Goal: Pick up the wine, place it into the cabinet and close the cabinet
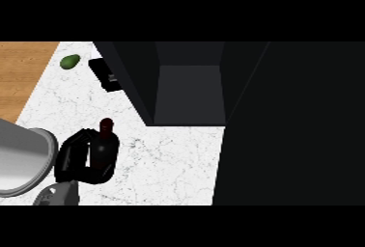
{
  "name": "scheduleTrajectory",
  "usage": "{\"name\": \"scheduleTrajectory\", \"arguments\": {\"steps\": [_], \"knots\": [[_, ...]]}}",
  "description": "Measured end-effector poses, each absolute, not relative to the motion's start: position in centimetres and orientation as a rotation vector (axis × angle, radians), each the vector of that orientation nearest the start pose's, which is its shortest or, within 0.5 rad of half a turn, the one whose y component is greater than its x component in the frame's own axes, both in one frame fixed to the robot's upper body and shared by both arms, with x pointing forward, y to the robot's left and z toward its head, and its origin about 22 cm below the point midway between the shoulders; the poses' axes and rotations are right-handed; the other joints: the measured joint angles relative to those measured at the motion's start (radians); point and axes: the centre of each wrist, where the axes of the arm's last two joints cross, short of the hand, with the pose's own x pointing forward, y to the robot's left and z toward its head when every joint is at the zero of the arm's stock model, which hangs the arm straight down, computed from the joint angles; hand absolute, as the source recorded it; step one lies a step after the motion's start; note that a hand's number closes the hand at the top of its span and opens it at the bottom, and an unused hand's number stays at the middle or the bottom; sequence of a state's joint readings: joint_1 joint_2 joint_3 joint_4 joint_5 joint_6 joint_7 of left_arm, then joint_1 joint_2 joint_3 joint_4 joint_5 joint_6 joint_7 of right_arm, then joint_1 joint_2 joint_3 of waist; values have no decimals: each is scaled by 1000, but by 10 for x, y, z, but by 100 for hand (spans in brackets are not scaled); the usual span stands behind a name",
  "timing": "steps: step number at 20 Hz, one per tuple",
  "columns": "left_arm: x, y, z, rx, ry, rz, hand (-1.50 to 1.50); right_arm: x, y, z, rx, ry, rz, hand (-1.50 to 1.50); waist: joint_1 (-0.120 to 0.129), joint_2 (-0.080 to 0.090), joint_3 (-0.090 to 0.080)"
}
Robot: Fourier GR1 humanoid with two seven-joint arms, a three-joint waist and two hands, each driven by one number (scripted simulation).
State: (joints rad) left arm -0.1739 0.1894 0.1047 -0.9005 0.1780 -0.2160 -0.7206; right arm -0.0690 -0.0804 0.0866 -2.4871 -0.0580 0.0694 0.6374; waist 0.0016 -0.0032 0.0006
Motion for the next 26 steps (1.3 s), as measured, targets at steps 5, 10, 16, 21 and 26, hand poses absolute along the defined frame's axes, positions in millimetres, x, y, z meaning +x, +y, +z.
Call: {"name": "scheduleTrajectory", "arguments": {"steps": [5,10,16,21,26], "knots": [[252,312,-69,-69,-1907,44,150,149,-213,202,125,-1891,242,-150,2,-2,0],[240,296,-37,-164,-1931,58,150,151,-214,204,123,-1894,238,-150,6,-2,0],[241,261,12,-242,-1930,29,150,151,-211,202,145,-1893,240,-150,1,-1,0],[240,234,45,-252,-1916,-16,150,151,-213,204,136,-1894,233,-150,-2,0,0],[241,196,70,-317,-1897,-38,150,153,-212,205,139,-1899,234,-150,-4,1,0]]}}
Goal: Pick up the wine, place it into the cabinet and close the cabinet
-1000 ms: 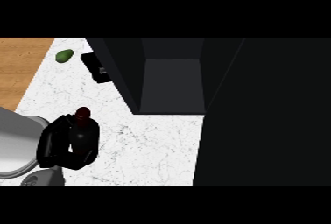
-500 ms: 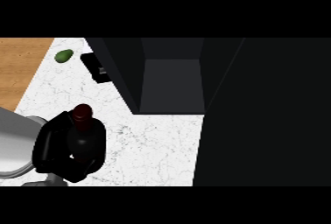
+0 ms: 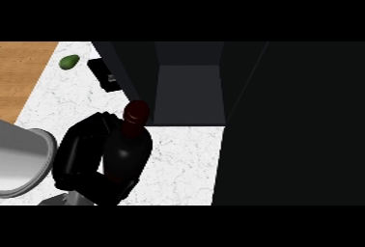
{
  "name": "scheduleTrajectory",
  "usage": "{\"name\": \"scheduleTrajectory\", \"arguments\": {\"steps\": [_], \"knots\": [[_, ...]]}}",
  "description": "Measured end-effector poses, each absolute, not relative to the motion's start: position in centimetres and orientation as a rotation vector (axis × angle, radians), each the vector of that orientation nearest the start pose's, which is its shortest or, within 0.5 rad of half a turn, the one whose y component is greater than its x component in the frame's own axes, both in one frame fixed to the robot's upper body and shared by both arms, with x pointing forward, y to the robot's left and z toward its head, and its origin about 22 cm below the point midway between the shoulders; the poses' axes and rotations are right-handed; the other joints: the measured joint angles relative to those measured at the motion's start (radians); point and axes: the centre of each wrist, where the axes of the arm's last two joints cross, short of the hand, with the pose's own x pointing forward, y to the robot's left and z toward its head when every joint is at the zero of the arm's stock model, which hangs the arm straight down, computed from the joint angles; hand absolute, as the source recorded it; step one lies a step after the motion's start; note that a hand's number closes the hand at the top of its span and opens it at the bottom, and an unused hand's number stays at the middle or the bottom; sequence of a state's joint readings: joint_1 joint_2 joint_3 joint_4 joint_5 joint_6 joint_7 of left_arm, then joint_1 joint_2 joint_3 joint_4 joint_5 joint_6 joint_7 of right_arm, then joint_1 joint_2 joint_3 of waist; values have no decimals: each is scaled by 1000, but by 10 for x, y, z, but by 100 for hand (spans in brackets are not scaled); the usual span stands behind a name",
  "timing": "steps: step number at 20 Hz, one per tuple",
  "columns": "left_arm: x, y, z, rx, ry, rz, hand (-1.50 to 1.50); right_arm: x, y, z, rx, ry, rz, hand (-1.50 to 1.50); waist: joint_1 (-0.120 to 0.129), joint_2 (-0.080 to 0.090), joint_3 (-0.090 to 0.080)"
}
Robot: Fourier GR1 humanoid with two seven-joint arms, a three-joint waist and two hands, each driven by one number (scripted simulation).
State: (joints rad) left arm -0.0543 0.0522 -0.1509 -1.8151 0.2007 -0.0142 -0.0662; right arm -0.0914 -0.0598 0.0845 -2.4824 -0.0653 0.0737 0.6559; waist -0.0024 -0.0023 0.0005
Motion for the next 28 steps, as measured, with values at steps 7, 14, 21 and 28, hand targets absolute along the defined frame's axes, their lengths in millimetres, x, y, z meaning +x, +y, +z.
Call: {"name": "scheduleTrajectory", "arguments": {"steps": [7,14,21,28], "knots": [[246,151,98,-381,-1892,-34,150,152,-212,207,146,-1891,241,-150,-4,0,0],[258,105,124,-380,-1887,-13,150,153,-213,207,137,-1891,239,-150,-7,1,0],[278,76,132,-323,-1895,1,150,152,-216,204,131,-1892,250,-150,-10,2,0],[291,61,129,-245,-1921,-6,150,151,-217,206,127,-1890,264,-150,-9,1,0]]}}
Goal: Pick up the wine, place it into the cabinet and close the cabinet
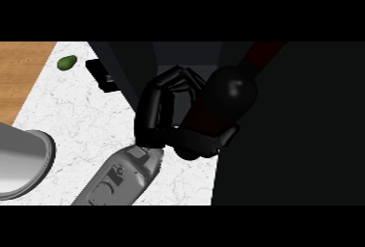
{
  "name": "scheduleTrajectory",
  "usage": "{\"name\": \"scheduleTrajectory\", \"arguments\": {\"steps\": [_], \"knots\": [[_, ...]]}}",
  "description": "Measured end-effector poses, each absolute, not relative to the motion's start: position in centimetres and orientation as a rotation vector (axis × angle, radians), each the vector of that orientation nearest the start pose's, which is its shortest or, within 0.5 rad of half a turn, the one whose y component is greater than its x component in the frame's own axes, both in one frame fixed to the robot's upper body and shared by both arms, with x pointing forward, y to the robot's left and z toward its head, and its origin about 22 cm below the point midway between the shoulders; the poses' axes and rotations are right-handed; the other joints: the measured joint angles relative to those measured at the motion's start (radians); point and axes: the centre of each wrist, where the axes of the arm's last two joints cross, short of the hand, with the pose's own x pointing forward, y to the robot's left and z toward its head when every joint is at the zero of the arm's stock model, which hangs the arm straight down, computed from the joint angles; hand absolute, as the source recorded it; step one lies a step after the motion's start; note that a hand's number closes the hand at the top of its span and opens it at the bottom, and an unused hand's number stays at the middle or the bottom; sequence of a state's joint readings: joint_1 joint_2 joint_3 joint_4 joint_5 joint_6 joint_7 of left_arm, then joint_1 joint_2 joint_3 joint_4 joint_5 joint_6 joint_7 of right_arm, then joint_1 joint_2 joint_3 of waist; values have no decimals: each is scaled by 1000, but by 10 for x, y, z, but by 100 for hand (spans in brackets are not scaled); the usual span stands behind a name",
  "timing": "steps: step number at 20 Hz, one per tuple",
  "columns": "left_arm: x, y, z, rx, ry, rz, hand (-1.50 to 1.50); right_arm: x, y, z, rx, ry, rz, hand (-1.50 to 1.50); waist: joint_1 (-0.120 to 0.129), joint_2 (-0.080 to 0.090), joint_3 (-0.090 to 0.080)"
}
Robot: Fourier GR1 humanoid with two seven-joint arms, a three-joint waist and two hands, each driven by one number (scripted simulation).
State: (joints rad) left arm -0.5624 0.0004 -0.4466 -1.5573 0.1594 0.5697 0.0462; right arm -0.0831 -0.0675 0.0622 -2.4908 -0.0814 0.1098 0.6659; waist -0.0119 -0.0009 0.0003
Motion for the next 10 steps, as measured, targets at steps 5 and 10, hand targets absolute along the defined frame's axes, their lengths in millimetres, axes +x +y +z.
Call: {"name": "scheduleTrajectory", "arguments": {"steps": [5,10], "knots": [[294,57,120,-231,-1918,12,150,150,-214,203,146,-1893,253,-150,1,0,0],[299,55,113,-246,-1899,55,150,151,-214,204,148,-1895,261,-150,0,1,0]]}}
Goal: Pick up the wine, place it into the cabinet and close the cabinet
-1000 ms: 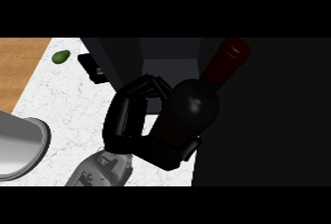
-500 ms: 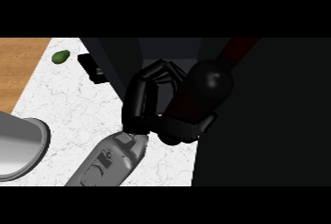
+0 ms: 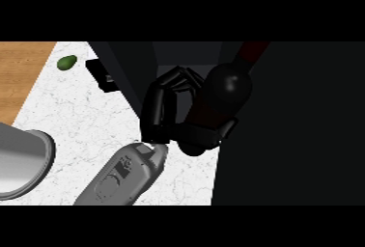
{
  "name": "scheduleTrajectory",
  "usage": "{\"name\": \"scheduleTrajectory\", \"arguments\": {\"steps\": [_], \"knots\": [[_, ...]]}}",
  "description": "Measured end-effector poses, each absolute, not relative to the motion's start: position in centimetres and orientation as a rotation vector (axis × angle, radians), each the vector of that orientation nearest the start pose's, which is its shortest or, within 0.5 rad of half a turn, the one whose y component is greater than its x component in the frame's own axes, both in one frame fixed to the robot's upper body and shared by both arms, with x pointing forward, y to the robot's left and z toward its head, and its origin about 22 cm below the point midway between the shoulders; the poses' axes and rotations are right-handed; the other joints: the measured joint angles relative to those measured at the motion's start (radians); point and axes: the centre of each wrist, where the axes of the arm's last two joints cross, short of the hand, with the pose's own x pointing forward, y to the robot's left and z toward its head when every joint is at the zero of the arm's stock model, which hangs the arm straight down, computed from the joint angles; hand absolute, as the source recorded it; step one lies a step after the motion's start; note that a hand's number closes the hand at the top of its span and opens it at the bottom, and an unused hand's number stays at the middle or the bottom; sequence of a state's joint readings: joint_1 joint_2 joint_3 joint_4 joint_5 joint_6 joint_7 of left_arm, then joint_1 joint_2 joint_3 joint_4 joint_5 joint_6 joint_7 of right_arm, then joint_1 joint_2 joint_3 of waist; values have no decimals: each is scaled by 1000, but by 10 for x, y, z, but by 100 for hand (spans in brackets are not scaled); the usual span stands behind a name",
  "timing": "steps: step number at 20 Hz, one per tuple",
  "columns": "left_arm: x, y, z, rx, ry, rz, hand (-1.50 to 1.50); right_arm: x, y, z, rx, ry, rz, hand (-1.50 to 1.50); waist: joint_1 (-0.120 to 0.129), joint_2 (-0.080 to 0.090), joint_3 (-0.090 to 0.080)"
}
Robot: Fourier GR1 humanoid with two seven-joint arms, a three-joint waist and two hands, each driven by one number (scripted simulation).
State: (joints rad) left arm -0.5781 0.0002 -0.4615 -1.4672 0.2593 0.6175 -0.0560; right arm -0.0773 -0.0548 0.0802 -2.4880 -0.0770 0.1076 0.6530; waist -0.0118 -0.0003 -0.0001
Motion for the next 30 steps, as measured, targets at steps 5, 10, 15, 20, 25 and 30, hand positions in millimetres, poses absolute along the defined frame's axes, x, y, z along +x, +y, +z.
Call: {"name": "scheduleTrajectory", "arguments": {"steps": [5,10,15,20,25,30], "knots": [[297,54,91,-235,-1893,93,150,151,-214,205,142,-1890,262,-150,-1,0,0],[307,59,73,-173,-1888,59,150,153,-213,210,134,-1893,258,-150,1,0,0],[313,63,51,-101,-1904,21,150,151,-212,206,142,-1896,255,-150,0,0,0],[322,68,40,-62,-1921,16,150,152,-212,207,140,-1894,254,-150,2,0,0],[331,77,34,-41,-1922,53,150,153,-214,209,130,-1897,246,-150,1,1,0],[343,84,26,-36,-1919,77,150,153,-220,205,106,-1909,251,-150,-1,1,0]]}}
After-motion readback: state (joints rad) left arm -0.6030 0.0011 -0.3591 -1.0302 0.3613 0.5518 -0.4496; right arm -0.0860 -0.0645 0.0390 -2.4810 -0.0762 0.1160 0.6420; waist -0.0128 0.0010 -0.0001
